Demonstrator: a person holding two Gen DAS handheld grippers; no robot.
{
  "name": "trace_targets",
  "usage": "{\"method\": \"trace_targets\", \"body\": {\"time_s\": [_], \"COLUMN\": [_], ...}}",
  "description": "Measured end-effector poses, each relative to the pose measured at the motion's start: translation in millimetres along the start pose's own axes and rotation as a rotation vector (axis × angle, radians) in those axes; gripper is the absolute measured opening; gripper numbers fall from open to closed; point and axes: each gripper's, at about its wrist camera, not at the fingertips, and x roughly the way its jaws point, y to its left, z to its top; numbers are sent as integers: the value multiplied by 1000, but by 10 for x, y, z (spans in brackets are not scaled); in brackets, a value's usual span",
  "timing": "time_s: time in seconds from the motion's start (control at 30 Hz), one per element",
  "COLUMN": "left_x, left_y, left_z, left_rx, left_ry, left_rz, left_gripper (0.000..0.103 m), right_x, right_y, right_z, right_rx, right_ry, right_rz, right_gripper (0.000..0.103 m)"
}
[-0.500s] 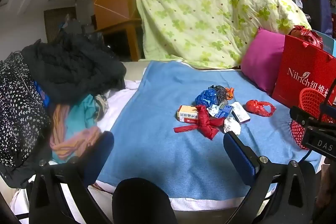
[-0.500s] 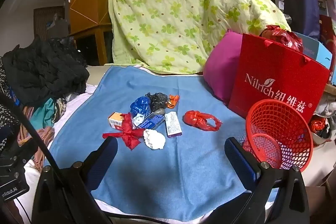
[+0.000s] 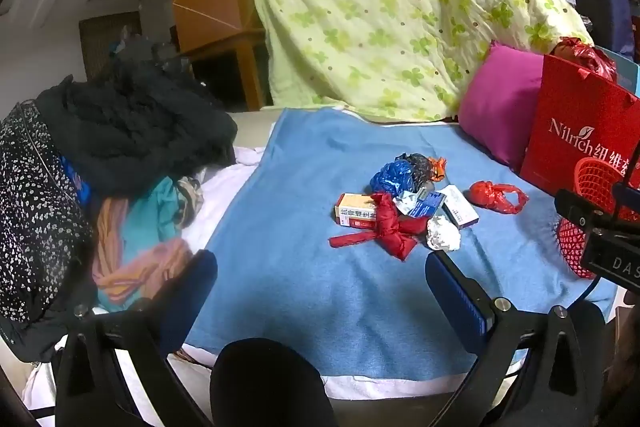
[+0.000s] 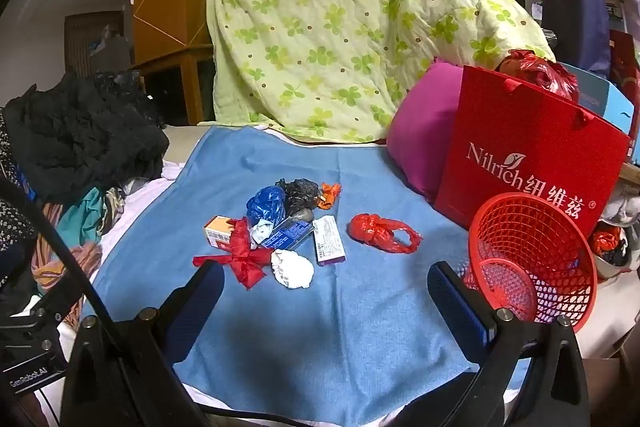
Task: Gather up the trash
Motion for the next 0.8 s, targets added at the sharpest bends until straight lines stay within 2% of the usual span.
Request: {"method": "trace_targets", "body": {"time_s": [0.57,0.7,0.8], "left_x": [319,488,712], "left_y": [21,19,6], "left_z": [38,47,44], "left_rx": [-5,-4,2], "left_ry": [41,55,79], "left_rz": [5,2,-5], "left_gripper": [103,103,103], "right_x": [338,492,740], "right_y": [103,92,19], "right_z": [37,55,42], "right_rx": [-22,-25,-5], "right_ry": [27,31,62], "right_rz": [8,33,98], "right_gripper": [103,103,103]}}
